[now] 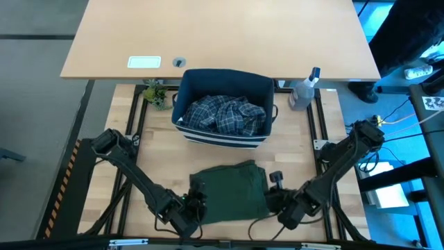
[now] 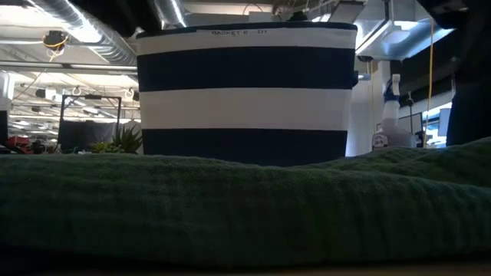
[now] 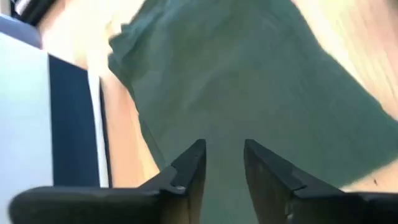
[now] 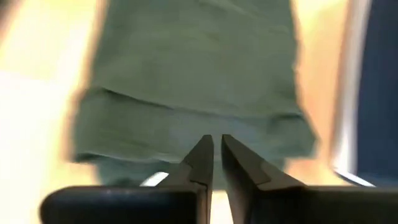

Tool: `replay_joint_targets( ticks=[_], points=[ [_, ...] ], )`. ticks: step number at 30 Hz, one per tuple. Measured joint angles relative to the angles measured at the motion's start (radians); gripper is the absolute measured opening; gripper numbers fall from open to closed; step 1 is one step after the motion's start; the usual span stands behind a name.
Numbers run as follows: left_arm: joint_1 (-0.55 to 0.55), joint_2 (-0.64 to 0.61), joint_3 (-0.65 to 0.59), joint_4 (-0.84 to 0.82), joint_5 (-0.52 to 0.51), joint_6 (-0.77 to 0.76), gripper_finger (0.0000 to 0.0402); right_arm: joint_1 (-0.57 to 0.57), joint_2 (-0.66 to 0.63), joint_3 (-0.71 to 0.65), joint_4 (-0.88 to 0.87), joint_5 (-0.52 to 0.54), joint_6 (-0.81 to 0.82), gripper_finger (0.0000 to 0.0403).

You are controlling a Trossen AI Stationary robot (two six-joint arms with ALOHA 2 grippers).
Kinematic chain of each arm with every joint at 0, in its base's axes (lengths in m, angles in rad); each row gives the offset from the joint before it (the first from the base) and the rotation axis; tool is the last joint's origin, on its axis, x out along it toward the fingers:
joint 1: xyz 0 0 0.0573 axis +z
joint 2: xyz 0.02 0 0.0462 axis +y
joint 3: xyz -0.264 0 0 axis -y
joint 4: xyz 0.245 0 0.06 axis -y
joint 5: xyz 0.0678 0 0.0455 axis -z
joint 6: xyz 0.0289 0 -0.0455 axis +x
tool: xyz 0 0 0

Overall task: Fold Laundry from Bin
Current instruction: Put the green polo shirt into the laundry bin

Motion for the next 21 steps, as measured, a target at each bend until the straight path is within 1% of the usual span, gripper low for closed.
replay_joint_targets(
  ticks=[3,6,11,15,18,21],
  points=[
    [-0.004,0.000,0.000,-0.015,0.026,-0.028,0.0124,0.001,0.000,-0.001,0.094,-0.076,-0.024,0.0048],
    [-0.017,0.000,-0.036,0.034,0.037,-0.032,0.0144,0.002,0.000,0.000,0.145,-0.112,-0.053,0.0089],
    [-0.039,0.000,-0.142,0.108,0.049,-0.053,0.0170,0.000,0.001,0.000,0.088,-0.115,-0.080,0.0177],
    [-0.056,0.000,-0.219,0.183,0.048,-0.060,0.0183,0.000,0.002,0.000,0.013,-0.068,-0.108,0.0240],
    [-0.072,0.000,-0.261,0.193,0.060,-0.037,0.0187,0.000,0.002,-0.019,-0.026,-0.056,-0.105,0.0272],
    [-0.086,-0.003,-0.297,0.187,0.074,-0.034,0.0187,0.000,0.002,-0.069,-0.028,-0.066,-0.097,0.0285]
  ],
)
